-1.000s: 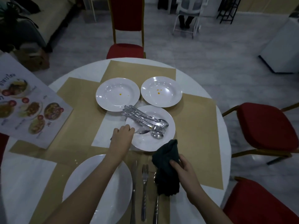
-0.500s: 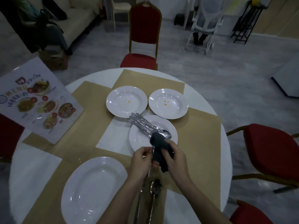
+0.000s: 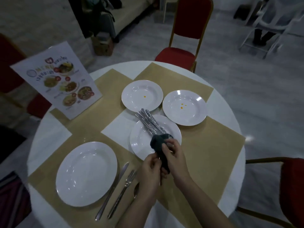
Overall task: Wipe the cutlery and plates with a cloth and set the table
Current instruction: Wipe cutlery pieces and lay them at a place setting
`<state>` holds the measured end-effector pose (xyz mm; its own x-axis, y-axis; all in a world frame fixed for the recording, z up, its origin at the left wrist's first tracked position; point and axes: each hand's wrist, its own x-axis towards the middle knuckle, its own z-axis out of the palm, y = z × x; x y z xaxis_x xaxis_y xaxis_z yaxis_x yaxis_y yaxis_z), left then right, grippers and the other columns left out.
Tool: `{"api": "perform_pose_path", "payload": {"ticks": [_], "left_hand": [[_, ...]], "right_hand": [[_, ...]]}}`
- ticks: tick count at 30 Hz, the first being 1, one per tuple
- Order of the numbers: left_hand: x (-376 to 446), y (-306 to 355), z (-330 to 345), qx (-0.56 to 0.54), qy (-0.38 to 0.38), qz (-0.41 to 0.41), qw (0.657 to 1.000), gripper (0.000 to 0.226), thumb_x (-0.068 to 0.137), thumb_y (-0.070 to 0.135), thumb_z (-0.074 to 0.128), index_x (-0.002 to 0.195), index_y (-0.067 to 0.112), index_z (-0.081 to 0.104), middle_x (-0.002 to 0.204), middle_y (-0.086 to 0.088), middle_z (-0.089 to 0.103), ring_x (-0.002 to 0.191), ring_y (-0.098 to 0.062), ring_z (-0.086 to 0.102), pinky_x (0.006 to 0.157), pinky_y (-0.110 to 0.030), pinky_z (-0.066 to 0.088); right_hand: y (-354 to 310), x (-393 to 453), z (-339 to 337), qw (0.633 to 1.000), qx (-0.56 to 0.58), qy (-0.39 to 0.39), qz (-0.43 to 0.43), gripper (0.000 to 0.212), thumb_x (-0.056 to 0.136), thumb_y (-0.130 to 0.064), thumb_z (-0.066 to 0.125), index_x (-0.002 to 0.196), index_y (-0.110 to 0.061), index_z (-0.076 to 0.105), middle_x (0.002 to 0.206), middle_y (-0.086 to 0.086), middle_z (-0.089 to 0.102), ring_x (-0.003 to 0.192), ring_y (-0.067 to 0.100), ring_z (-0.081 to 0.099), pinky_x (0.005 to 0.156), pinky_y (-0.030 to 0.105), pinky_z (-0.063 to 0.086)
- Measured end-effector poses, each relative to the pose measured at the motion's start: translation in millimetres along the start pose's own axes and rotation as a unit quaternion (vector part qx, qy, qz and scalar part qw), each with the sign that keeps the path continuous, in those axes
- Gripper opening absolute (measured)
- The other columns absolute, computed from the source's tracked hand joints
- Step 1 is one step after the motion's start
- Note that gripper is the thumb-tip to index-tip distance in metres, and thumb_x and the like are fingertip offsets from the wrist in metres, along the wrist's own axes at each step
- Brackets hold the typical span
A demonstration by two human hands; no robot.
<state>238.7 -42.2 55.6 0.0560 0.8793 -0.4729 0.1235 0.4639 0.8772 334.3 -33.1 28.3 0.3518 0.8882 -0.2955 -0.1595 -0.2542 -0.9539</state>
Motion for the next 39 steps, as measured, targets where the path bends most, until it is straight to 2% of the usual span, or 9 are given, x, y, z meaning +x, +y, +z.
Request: {"api": "perform_pose_path", "payload": {"ticks": [3,7,11,18,24,28,31,34,39], "left_hand": [[-6.6,-1.1,-0.7,-0.013,0.011,0.005,1.000,0.019,0.096,0.010,0.049,0.093,0.016,0.067,0.078,-0.015,0.072,0.069,-0.030,0.066,0.067,-0.044,0.054],[-12.2,-4.3,-11.0,-0.035,-0.016,0.001,0.999,0.015,0.098,0.007,0.048,0.096,0.007,0.063,0.075,-0.019,0.071,0.066,-0.033,0.066,0.065,-0.042,0.055],[-14.1,-8.4,-21.1,-0.021,-0.065,-0.008,0.998,0.010,0.098,0.005,0.047,0.096,-0.001,0.055,0.069,-0.019,0.069,0.057,-0.032,0.066,0.062,-0.044,0.056],[-26.9,5.6,-18.4,0.007,-0.124,-0.009,0.992,0.010,0.098,0.003,0.045,0.097,-0.005,0.051,0.064,-0.018,0.064,0.046,-0.023,0.062,0.044,-0.026,0.050],[-15.9,-2.6,-11.4,0.087,-0.040,0.047,0.994,0.011,0.094,0.007,0.048,0.086,0.005,0.056,0.069,-0.016,0.067,0.059,-0.028,0.067,0.058,-0.041,0.056],[-18.6,8.0,1.1,0.033,-0.063,0.018,0.997,0.017,0.100,0.009,0.045,0.096,-0.004,0.054,0.065,-0.016,0.066,0.047,-0.022,0.063,0.045,-0.025,0.051],[-15.1,10.3,21.1,-0.011,-0.056,-0.006,0.998,0.017,0.099,0.008,0.046,0.101,-0.008,0.053,0.067,-0.017,0.064,0.047,-0.023,0.061,0.046,-0.029,0.053],[-17.2,11.2,45.3,-0.034,-0.026,-0.022,0.999,0.015,0.098,0.006,0.047,0.101,-0.006,0.056,0.070,-0.014,0.065,0.051,-0.021,0.062,0.057,-0.037,0.056],[-27.6,0.8,84.8,-0.043,0.070,-0.018,0.996,0.012,0.098,0.003,0.047,0.094,-0.004,0.056,0.073,-0.018,0.065,0.056,-0.023,0.064,0.050,-0.026,0.051]], "right_hand": [[1.8,4.5,-0.2,0.997,-0.018,0.026,0.075,0.036,0.083,-0.034,0.073,0.108,-0.030,0.048,0.099,0.000,0.070,0.083,0.020,0.070,0.063,0.033,0.051],[-7.4,1.1,6.0,0.986,-0.004,-0.019,0.167,0.021,0.089,-0.026,0.067,0.095,-0.006,0.063,0.071,0.011,0.065,0.045,0.019,0.057,0.039,0.022,0.040],[-3.7,-3.9,11.1,0.987,-0.040,0.040,0.149,0.019,0.088,-0.022,0.066,0.085,-0.003,0.065,0.066,0.013,0.063,0.038,0.016,0.049,0.038,0.021,0.035],[-0.4,-1.1,-6.6,0.974,-0.147,0.154,0.079,0.019,0.085,-0.028,0.068,0.081,-0.009,0.067,0.080,0.016,0.071,0.078,0.032,0.068,0.070,0.043,0.054],[-5.8,-10.1,-5.1,0.989,-0.089,0.030,0.110,0.020,0.087,-0.024,0.069,0.085,-0.004,0.067,0.080,0.024,0.069,0.069,0.030,0.064,0.064,0.043,0.053],[-8.7,17.7,-23.3,0.990,-0.109,0.029,0.087,0.020,0.087,-0.024,0.069,0.085,-0.004,0.065,0.081,0.024,0.070,0.067,0.030,0.065,0.061,0.040,0.052],[-6.6,43.9,-41.4,0.986,-0.149,0.018,0.068,0.024,0.084,-0.029,0.070,0.088,-0.006,0.066,0.083,0.019,0.072,0.078,0.035,0.069,0.069,0.046,0.056],[-4.0,60.0,-59.9,0.983,-0.178,-0.032,0.043,0.026,0.083,-0.035,0.069,0.090,-0.010,0.067,0.082,0.012,0.072,0.080,0.029,0.070,0.071,0.046,0.056],[5.1,59.3,-85.4,0.974,-0.158,-0.145,0.075,0.026,0.084,-0.030,0.070,0.092,-0.006,0.068,0.083,0.013,0.073,0.076,0.025,0.069,0.065,0.037,0.055]]}}
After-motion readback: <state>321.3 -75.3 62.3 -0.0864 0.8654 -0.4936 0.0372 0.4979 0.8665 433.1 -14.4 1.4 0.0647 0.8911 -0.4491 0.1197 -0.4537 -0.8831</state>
